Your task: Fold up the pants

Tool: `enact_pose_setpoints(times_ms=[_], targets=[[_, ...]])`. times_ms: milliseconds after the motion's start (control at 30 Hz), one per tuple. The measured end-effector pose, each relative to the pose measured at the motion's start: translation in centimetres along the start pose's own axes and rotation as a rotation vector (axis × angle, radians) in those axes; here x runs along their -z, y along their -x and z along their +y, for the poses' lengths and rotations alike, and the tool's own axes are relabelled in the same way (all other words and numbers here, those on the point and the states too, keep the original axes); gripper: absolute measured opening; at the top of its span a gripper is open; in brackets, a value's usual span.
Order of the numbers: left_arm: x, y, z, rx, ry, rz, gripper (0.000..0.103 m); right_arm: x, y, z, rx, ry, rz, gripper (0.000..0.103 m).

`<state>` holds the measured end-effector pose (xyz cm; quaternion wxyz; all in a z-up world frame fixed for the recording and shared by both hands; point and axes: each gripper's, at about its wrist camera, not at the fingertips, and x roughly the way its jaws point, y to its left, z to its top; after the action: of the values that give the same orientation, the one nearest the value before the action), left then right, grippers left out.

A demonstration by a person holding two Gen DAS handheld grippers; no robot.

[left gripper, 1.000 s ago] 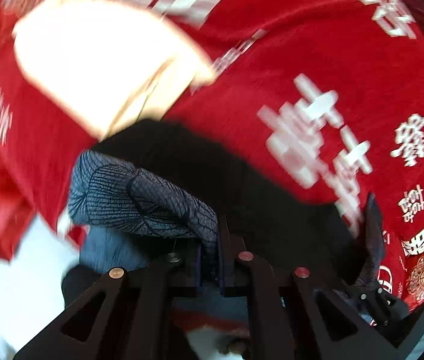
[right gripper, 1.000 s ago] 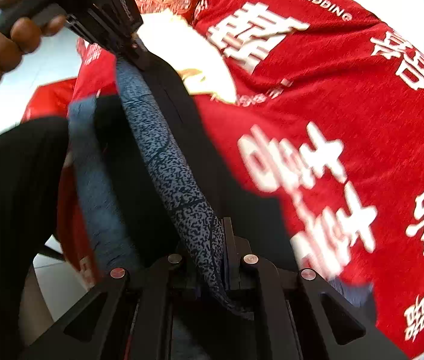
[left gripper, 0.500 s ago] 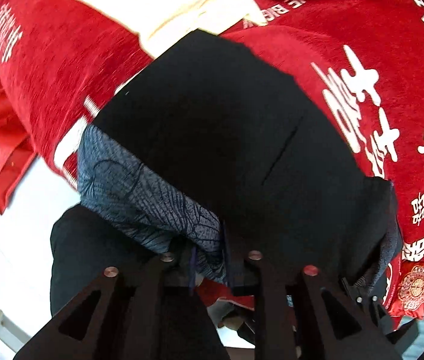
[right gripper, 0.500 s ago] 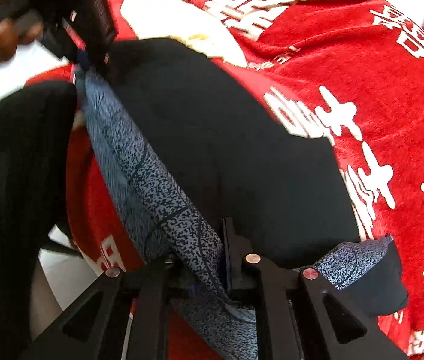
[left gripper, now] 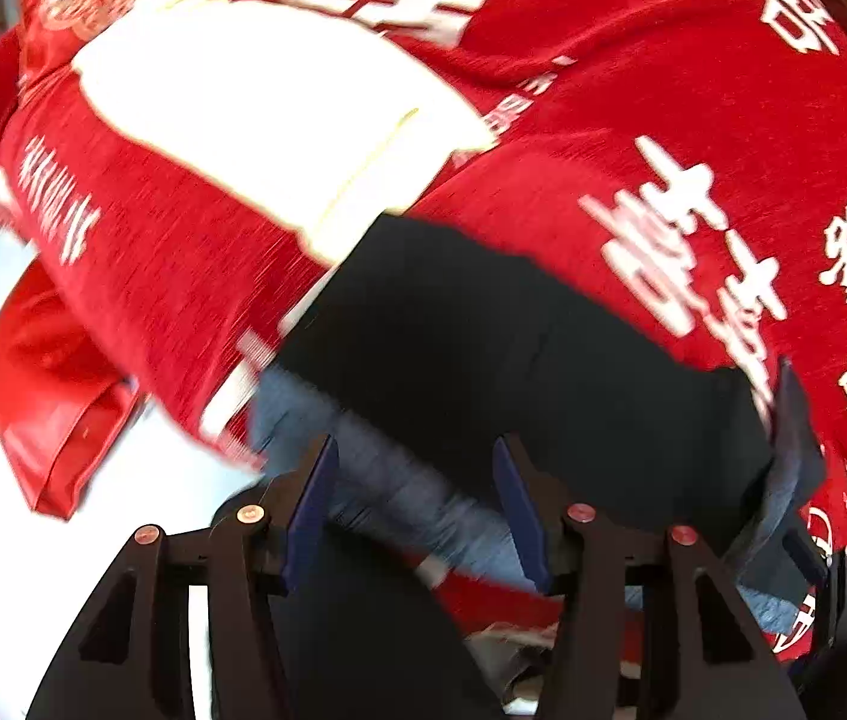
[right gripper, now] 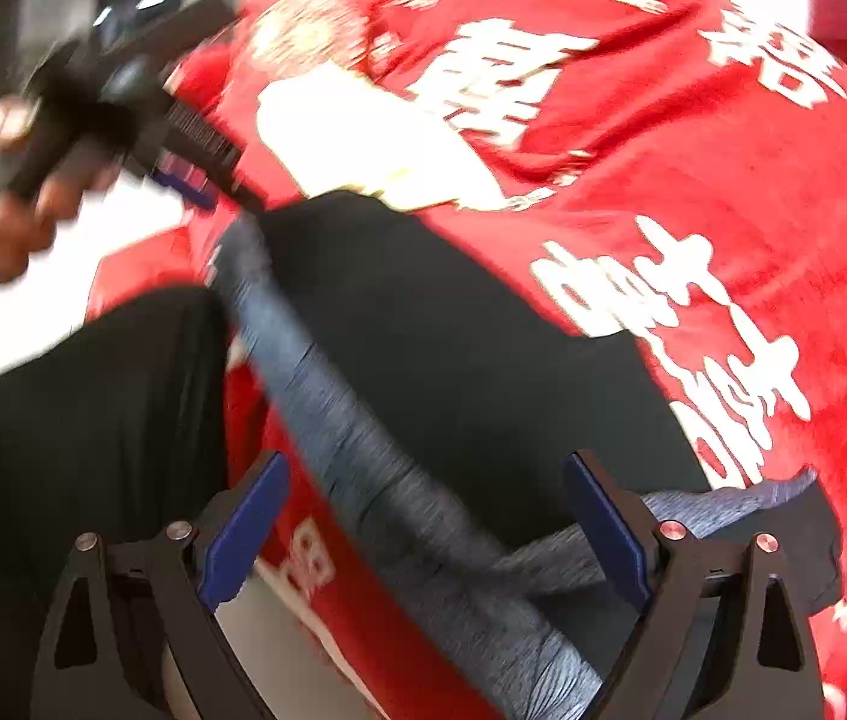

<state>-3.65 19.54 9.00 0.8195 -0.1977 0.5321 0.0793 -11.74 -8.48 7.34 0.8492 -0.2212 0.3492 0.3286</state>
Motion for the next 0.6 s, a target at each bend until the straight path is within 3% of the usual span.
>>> enact_pose_setpoints(times_ms=[133,267,333,467,600], targets=[[-1.6,-3.3,-3.3,-0.004,-0.053,0.031,0.058,-2.3,-2.2,-2.6,0.034,-0.113,-0.001,0.092],[0.3,-7.4,-3.2,-0.076,-0.083,0.133,0.059,-0.7,-6.0,-3.3,0.092,-0.132,0.149,0.092],[1.2,-7.1,-3.1,-0.067,-0.093,0.098,0.066,1.4,-6.6,-3.9,0.101,-0.166,0.208,0.092],[2.1,-6.9,-2.9,-0.094,-0.108,0.122,0.071,5.3,-4.7,-4.7,0.056,-0.254,0.198,0.092],[2.9,-5.5,-5.5,-0.169,-0.194,0.085,0.071,5.4,-1.9,-4.9,0.051,-0.293,0.183,0.092]])
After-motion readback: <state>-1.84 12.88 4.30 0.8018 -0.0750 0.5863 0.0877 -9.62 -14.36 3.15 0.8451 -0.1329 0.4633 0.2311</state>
